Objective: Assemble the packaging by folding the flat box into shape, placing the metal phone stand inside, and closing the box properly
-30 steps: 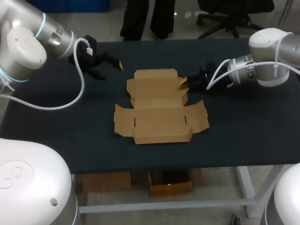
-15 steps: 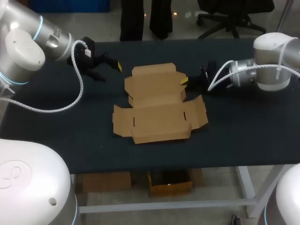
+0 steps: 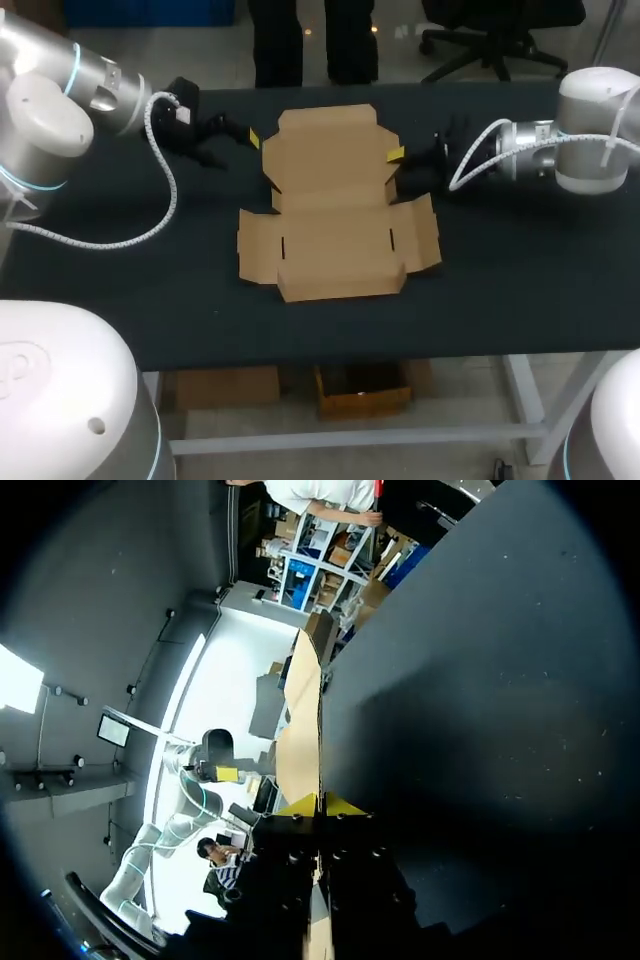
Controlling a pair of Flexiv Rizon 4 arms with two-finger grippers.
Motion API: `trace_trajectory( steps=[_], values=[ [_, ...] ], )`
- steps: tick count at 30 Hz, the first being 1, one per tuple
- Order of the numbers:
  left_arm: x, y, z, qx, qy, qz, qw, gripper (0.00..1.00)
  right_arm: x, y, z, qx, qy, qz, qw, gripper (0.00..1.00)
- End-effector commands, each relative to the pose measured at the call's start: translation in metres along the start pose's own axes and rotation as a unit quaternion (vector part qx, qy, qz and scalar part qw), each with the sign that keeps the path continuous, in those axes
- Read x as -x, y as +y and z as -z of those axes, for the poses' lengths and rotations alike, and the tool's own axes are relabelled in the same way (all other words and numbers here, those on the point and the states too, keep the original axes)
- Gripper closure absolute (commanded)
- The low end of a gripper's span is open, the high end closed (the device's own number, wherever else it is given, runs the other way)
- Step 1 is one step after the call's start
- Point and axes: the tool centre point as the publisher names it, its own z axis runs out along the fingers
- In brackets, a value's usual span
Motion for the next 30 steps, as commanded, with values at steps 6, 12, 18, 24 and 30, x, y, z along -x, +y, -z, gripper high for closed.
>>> trace_trajectory(
  steps=[6,12,18,24,30],
  values=[
    [0.002,0.003,0.0,-0.004,0.003,0.0,1.0,0.0,-0.001,-0.003,0.003,0.003,0.001,0.001,1.0,1.0],
    [0.002,0.003,0.0,-0.004,0.003,0.0,1.0,0.0,-0.001,-0.003,0.003,0.003,0.001,0.001,1.0,1.0],
    [0.002,0.003,0.0,-0.004,0.003,0.0,1.0,0.0,-0.001,-0.003,0.003,0.003,0.001,0.001,1.0,1.0],
    [-0.002,0.001,-0.002,-0.018,0.004,-0.021,1.0,0.0,0.005,0.004,-0.003,0.023,0.047,0.02,0.998,1.0],
    [-0.006,-0.005,-0.012,-0.055,0.002,-0.074,0.996,0.0,0.001,0.009,-0.007,0.033,0.076,0.041,0.996,1.0]
  ],
)
